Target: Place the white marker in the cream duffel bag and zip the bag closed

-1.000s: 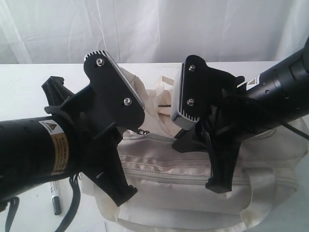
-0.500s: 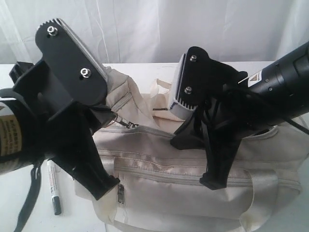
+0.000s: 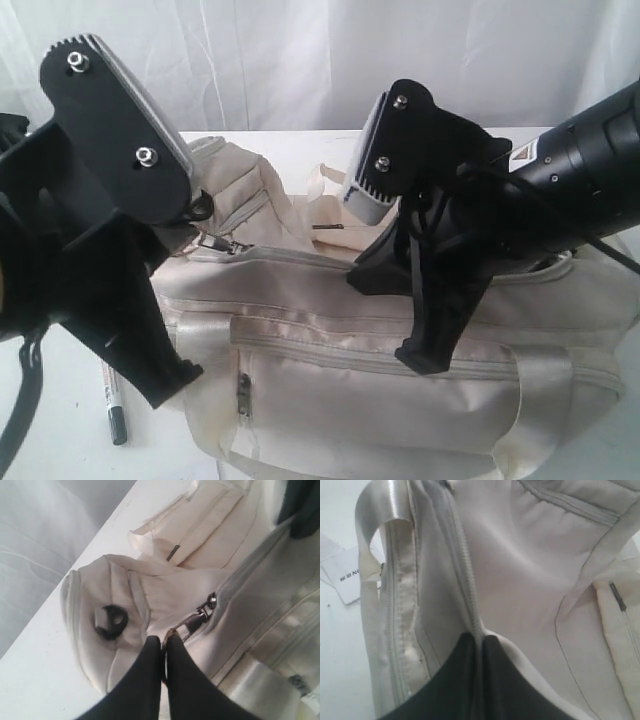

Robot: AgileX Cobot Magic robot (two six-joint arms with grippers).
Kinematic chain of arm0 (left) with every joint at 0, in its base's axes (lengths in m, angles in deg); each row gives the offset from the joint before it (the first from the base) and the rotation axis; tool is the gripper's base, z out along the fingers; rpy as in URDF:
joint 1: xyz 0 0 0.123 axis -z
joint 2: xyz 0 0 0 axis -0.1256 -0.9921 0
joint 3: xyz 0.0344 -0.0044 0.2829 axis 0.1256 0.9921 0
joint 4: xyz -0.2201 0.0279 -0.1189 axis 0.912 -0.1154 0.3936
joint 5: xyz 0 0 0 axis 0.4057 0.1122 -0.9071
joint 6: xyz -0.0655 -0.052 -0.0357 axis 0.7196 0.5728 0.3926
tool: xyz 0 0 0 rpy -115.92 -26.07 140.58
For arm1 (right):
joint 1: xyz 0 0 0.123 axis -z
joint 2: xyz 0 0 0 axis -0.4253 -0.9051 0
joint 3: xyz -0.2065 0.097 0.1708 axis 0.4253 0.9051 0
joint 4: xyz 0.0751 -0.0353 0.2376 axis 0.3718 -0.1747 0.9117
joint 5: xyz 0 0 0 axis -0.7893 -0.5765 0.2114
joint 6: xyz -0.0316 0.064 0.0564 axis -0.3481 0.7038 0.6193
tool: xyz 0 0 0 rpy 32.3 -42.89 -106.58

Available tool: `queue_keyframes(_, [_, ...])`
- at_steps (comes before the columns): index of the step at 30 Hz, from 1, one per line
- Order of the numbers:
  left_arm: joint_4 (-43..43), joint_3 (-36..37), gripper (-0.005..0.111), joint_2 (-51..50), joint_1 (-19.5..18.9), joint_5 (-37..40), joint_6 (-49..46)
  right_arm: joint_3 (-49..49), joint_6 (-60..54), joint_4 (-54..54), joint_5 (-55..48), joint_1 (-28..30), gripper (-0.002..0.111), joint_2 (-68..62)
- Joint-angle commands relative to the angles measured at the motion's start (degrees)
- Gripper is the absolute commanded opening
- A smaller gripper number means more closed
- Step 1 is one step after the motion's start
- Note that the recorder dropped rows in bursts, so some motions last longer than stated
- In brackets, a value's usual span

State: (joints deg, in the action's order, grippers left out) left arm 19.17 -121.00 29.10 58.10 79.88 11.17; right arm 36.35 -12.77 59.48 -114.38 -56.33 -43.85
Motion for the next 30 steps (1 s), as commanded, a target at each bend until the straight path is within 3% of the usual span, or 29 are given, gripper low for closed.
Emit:
queue_keyframes(1, [-5.06, -0.24, 0.0, 1.33, -3.15, 15.11, 0.46, 0.86, 3.07, -10.59, -1.66, 0.99, 0.0, 0.09])
queue_keyframes(11, [-1.93, 1.69, 0.0, 0.78, -15.21, 4.79, 1.96, 0.86, 3.33, -10.59, -1.53, 0.99, 0.0, 0.09])
queue_keyframes(16, [-0.86, 4.38, 0.0, 0.78, -16.02, 1.18, 1.96, 0.86, 3.78, -11.48, -0.88, 0.99, 0.0, 0.09])
queue_keyframes(24, [-2.61, 7.9, 0.0, 0.78, -16.07, 2.13, 3.07, 0.86, 7.66, -16.28, -0.41, 0.99, 0.0, 0.09])
queue_keyframes(30, [-5.13, 7.9, 0.0, 0.78, -16.07, -7.49, 5.96, 0.86, 5.45, -9.98, -0.72, 0.99, 0.0, 0.09])
